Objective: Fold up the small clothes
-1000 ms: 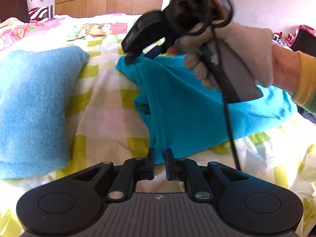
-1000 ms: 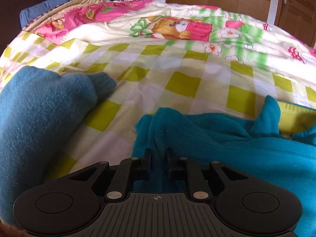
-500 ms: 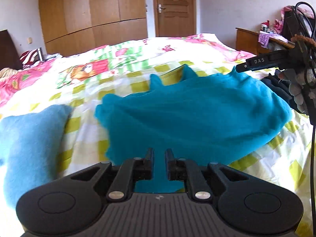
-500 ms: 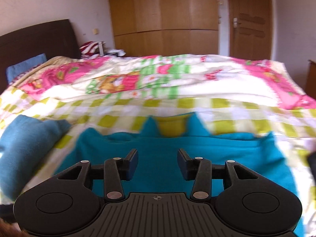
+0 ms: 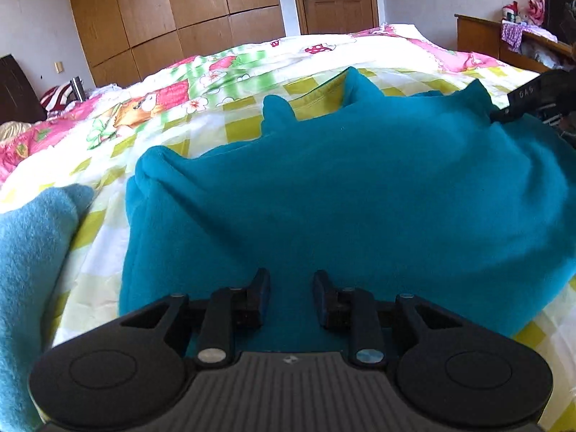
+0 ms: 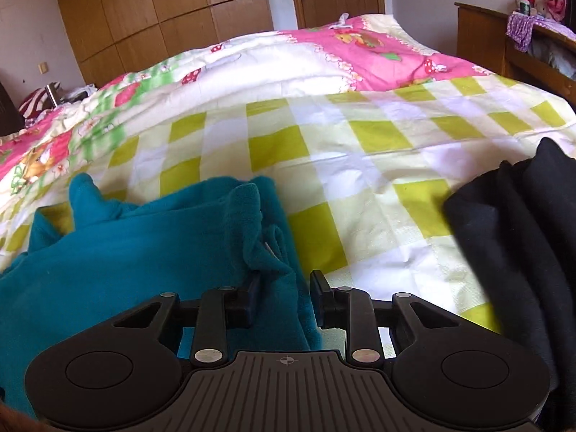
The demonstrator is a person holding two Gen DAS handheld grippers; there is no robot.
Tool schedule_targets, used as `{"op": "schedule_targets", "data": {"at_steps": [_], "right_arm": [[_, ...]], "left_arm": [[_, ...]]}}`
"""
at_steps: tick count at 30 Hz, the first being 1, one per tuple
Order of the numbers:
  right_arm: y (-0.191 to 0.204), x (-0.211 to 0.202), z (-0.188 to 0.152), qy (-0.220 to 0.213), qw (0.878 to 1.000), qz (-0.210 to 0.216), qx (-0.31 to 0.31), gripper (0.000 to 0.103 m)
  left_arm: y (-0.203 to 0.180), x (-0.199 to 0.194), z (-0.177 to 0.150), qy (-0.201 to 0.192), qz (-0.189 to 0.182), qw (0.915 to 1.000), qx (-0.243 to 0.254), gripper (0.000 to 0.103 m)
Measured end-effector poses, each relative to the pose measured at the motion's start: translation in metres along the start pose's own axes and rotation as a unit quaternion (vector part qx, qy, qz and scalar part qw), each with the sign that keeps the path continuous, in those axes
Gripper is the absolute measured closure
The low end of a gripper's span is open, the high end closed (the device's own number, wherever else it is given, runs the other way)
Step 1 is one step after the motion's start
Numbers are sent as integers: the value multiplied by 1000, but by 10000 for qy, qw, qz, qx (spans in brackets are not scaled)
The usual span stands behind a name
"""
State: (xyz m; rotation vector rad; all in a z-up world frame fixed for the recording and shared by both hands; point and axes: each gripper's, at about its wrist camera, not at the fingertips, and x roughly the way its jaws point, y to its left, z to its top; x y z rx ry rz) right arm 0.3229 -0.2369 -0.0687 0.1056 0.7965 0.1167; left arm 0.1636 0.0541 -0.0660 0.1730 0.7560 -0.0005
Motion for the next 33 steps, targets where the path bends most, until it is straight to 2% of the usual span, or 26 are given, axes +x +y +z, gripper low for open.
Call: {"op": "schedule_targets", "data": {"at_steps": [3,6,10,13,17,23,27,29,30,33], "right_arm": [[-13,-24,0,-194,9987,307,346,70],[-33,-51,-5,-357,9962,510,616,57],[-47,-67,-18,-204,9934,919,657,46],[-55,-56,-24,168,9889,1292,716,44],[-71,-32,-31,649,9711,1992,1140,42],[-90,-19,-37,756,9533,2587,1360,43],[-82,-4,-33,714,9444,2797,1570,42],[-74,-1,-32,736,9454,2762,1568,52],[-71,-1,-32,828,9454,2748,1546,71],[-74,-18,-35,810,9479,2673,1529,78]], "left_arm": [[-8,-10,6,-64,78,9998,190,62],[-9,-21,17,-312,-44,9994,144,61],[-22,-23,27,-476,-223,9986,106,60],[-32,-16,32,-453,-392,9982,58,60],[-43,-1,42,-466,-450,9979,44,60],[-59,26,58,-549,-470,9973,159,60],[-70,46,57,-379,-353,9981,344,60],[-74,47,52,-281,-312,9984,375,61],[-77,45,51,-261,-319,9984,389,62],[-91,31,43,-148,-583,9971,473,65]]}}
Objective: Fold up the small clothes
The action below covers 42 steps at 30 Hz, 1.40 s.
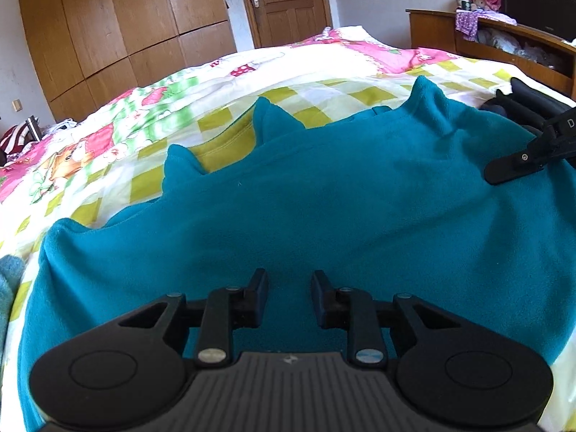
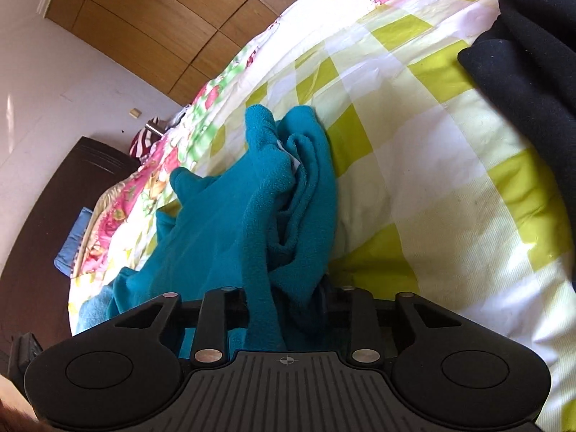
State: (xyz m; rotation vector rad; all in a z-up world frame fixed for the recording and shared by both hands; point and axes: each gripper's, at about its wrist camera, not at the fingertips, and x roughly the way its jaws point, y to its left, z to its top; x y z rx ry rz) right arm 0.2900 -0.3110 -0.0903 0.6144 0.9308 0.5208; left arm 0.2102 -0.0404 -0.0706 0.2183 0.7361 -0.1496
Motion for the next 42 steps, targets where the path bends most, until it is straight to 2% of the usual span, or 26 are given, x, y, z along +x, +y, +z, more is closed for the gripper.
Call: {"op": "schedule_targets", "data": {"at_steps": [3,6,9,13,17,23,26,28,33,37,42], "right_arm": [[4,-33,-10,-38,9995,-209,-214,80],[4,-66,-17,27,9969,-710,-332,80],[21,-88,-23,9,9862,-1482,-734,80],[59,-91,-32,-46,9658,-2211,-1351,80],[93,-80,-40,-185,9454,-2681,-1844,80],[126,-62,-51,-227,9195,-3151,-2338,80],[148,-52,-52,-194,9082,-3302,-2566,80],[162,-46,-54,-198,9011,-3397,-2689,80],[188,-29,-57,-179,8907,-3553,-2831,80],[202,-17,-61,-105,8889,-3621,-2806,80],[227,4,-67,-72,8850,-3662,-2873,80]], "left_arm": [[-30,-15,-9,18,-363,9991,217,66],[-60,-30,-15,-89,-710,9961,515,66],[-72,-38,-16,-226,-727,9951,630,66],[-58,-47,-12,-267,-798,9953,473,61],[-36,-62,-16,-501,-459,9963,521,61],[4,-70,-26,-749,-2,9970,191,61],[11,-64,-34,-747,315,9962,311,61],[20,-60,-39,-675,397,9967,198,61],[49,-47,-56,-324,286,9982,-412,61],[66,-36,-57,-129,-58,9955,-937,61],[66,-35,-59,-136,-159,9948,-992,61]]}}
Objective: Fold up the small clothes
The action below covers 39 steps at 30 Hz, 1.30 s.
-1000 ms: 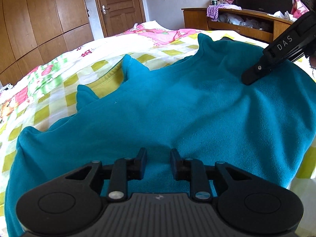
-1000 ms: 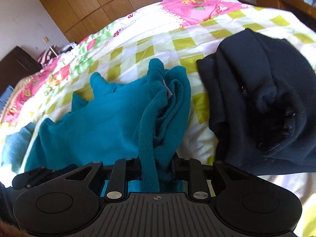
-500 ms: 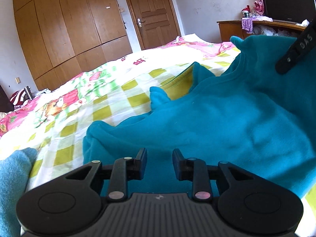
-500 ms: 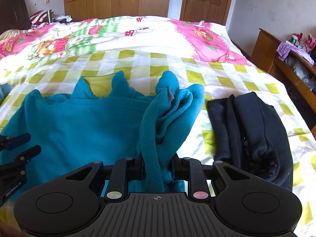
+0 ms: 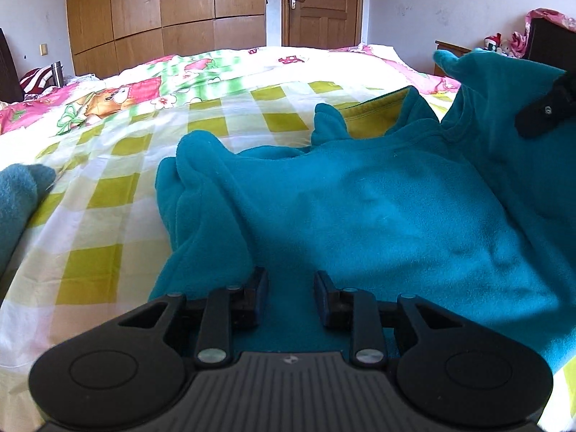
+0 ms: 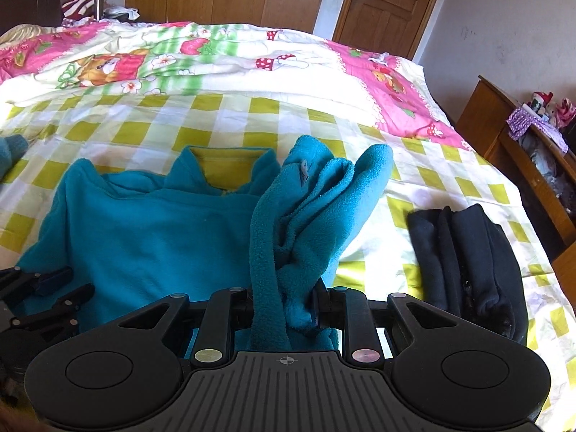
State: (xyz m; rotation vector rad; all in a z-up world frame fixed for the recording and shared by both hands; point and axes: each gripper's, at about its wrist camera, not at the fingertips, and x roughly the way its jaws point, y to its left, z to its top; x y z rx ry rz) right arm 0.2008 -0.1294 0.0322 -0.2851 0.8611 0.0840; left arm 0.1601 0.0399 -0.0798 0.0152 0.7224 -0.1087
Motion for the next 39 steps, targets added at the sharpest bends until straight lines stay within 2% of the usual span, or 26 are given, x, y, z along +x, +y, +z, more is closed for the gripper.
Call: {"op": "schedule_targets", "data": {"at_steps": [6,12,17,21,24,25,28,29,33,36,37,38,39], "right_arm": [[39,0,12,-36,9999,125,-100,81],[72,-5,31,-69,9985,551,20,81],[106,-3,42,-65,9969,749,-225,81],[134,6,49,57,9947,987,-282,81],[153,18,53,225,9932,1079,-369,81],[156,23,54,322,9925,1131,-325,77],[159,31,53,563,9886,1391,-143,68],[158,30,51,580,9869,1502,-89,68],[149,11,44,407,9819,1848,6,67],[137,3,43,309,9773,2090,157,63],[125,0,43,301,9706,2356,383,59],[125,0,43,301,9706,2356,383,56],[120,1,44,364,9634,2598,548,53]], "left_arm": [[4,1,0,49,-124,9998,-145,61],[6,1,0,118,-239,9994,-218,62],[9,0,0,146,-357,9988,-296,62],[15,-3,0,157,-491,9978,-416,61],[27,-14,-2,168,-685,9949,-720,61],[31,-18,-2,167,-762,9934,-839,60],[48,-39,-8,85,-926,9875,-1274,60],[52,-46,-10,39,-930,9860,-1382,60],[59,-79,-20,-355,-813,9836,-1570,59],[63,-97,-25,-519,-694,9810,-1735,57],[64,-101,-26,-537,-655,9803,-1787,57],[66,-104,-28,-541,-619,9798,-1825,57],[67,-107,-30,-537,-603,9795,-1847,57]]}}
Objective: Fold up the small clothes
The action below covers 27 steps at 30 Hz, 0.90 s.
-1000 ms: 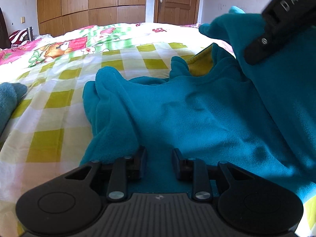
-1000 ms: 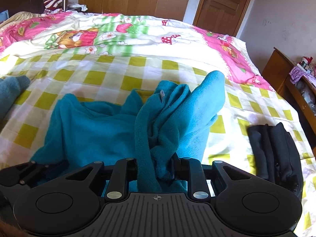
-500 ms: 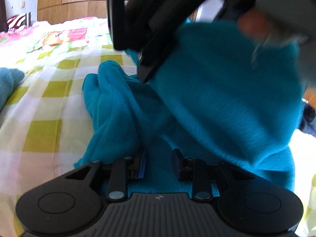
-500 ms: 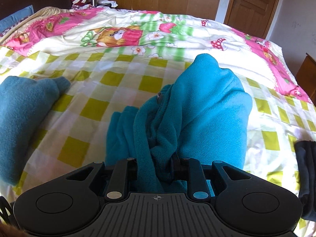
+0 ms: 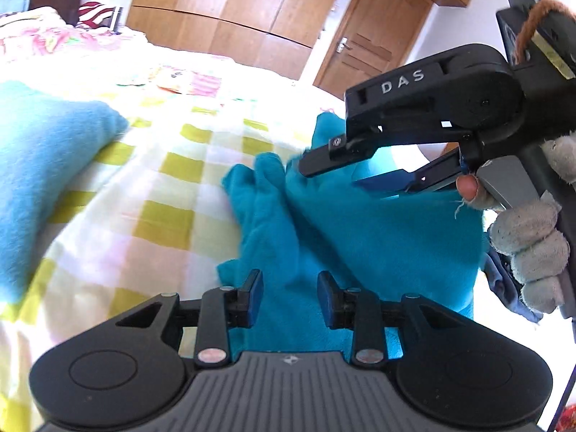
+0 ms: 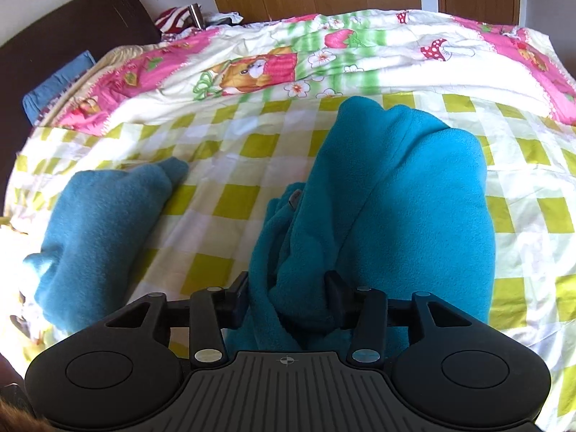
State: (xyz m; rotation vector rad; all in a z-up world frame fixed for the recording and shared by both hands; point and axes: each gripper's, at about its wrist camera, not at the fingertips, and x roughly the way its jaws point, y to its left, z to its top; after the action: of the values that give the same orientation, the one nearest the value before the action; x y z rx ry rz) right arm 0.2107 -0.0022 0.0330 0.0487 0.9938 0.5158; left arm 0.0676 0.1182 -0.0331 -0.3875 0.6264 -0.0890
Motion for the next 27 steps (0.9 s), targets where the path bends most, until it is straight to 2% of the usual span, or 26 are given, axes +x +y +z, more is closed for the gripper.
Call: {"op": "schedule_targets", "data": {"at_steps": [4,8,11,13,18,19,21,24,25,27], "right_arm": [[4,-4,0,-3,9985,516,204,54],[3,-25,1,-339,9981,521,-6,53],[1,-34,3,-552,9974,-44,-457,49],[-3,-28,6,-533,9960,-364,-618,49],[-17,8,17,-249,9968,-519,-562,47],[-20,17,20,-210,9972,-532,-476,47],[-24,28,25,-151,9984,-444,-311,47],[-20,43,33,-37,9987,-352,-362,47],[-17,48,34,-21,9983,-403,-411,47],[-11,64,36,121,9947,-750,-686,47]], "left_arm": [[2,-18,-1,1,27,10000,-40,57],[9,-31,-2,75,-202,9992,-344,56],[5,-36,-2,49,-433,9979,-469,56],[-3,-42,1,-79,-440,9984,-354,55],[-20,-54,8,-563,-254,9978,237,51],[-22,-52,10,-604,-249,9973,338,46],[-28,-34,9,-436,-206,9973,553,42],[-33,5,-2,152,-75,9975,681,44],[-35,16,-6,379,66,9967,710,48],[-37,17,-8,397,161,9962,756,51]]}}
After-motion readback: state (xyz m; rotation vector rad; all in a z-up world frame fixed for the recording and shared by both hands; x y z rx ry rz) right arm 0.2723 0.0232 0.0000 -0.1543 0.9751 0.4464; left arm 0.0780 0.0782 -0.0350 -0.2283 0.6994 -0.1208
